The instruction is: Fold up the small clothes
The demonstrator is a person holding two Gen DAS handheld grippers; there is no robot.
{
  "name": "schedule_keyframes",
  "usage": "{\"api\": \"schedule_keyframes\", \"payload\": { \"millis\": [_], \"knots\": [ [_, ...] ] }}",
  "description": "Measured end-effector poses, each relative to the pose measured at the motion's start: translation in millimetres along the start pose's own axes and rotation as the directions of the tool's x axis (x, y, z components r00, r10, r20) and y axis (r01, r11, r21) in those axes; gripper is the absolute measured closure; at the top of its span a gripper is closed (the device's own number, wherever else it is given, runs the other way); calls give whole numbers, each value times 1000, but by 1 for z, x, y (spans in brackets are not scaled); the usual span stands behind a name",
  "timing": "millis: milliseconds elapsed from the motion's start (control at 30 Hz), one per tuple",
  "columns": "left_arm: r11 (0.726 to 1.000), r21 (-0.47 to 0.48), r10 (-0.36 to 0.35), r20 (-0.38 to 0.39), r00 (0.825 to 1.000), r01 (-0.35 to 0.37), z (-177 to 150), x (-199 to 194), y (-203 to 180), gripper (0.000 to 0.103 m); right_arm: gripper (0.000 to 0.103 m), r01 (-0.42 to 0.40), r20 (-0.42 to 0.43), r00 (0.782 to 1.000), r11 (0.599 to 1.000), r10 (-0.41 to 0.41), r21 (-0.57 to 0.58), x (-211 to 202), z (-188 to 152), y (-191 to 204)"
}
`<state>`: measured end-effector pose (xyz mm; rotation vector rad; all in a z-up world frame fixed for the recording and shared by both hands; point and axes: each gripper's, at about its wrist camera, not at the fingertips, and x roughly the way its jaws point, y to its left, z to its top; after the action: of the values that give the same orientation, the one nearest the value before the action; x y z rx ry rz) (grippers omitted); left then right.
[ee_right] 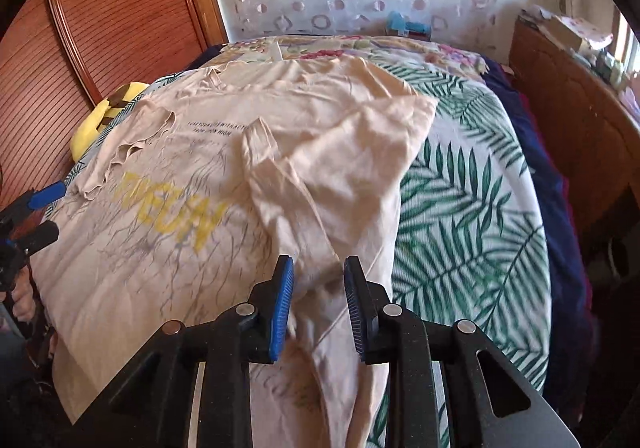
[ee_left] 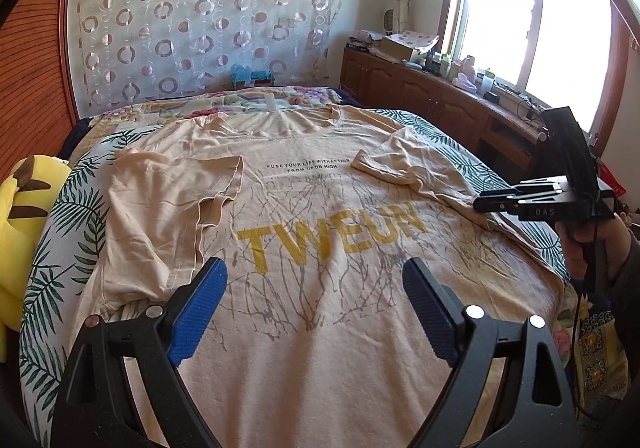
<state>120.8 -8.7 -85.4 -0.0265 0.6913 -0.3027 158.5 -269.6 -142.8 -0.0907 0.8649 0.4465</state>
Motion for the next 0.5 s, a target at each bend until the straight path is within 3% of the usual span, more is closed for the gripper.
{"api": "schedule_keyframes", "payload": {
  "millis": [367, 433, 500],
  "knots": [
    [1000, -5, -2, -5, 1000, 2, -2, 1, 0, 13, 76, -20, -4, 1000, 1000, 20, 6, 14, 2, 6],
    [1000, -4, -2, -2, 1000, 2, -3, -1, 0, 13, 91, -19, 11, 1000, 999, 19, -27, 14, 2, 13],
    [1000, -5, 0, 0, 1000, 0, -3, -2, 1, 13, 91, -27, 43, 999, 997, 30, -67, 9, 0, 23]
  ]
}}
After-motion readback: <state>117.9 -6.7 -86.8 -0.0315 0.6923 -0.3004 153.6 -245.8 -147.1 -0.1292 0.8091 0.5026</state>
